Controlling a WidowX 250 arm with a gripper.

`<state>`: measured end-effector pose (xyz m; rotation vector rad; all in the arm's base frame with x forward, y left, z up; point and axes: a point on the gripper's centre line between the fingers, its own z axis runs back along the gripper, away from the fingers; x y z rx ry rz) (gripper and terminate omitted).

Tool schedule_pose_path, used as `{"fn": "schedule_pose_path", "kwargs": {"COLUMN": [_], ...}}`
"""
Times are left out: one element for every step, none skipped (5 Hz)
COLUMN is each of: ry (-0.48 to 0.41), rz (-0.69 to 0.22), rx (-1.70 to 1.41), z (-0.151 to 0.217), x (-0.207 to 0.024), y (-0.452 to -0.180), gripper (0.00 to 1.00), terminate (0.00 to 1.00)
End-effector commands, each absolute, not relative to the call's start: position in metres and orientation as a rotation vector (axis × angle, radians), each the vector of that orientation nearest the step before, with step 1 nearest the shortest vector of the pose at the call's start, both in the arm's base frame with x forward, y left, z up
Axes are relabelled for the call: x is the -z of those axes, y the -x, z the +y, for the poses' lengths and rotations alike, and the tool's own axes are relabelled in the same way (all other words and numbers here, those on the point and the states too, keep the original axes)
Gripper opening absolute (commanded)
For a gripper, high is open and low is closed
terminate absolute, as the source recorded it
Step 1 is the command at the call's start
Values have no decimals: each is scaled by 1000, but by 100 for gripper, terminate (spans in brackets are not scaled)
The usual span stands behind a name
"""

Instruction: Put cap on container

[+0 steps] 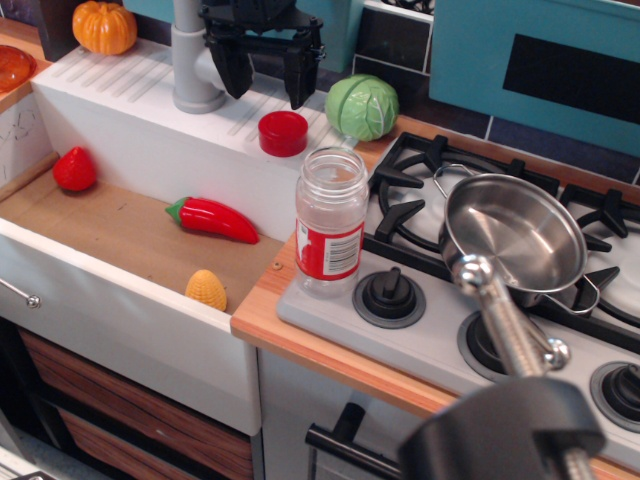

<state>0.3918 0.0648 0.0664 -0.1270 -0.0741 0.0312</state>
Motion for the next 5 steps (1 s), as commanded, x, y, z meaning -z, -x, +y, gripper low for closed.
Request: {"fn": "schedule_pose_path", "kwargs": {"ry": [127,109,98,86,68], "rz": [-74,-109,-126,-152,-154], "rx": [-31,-41,-51,-49,-41], "z": [65,68,70,70,70], "x": [-66,-59,-52,-46,-38], "y": [-392,-406,-416,-422,-427], "gripper": [100,100,100,100,100], "terminate": [0,0,0,0,0]}}
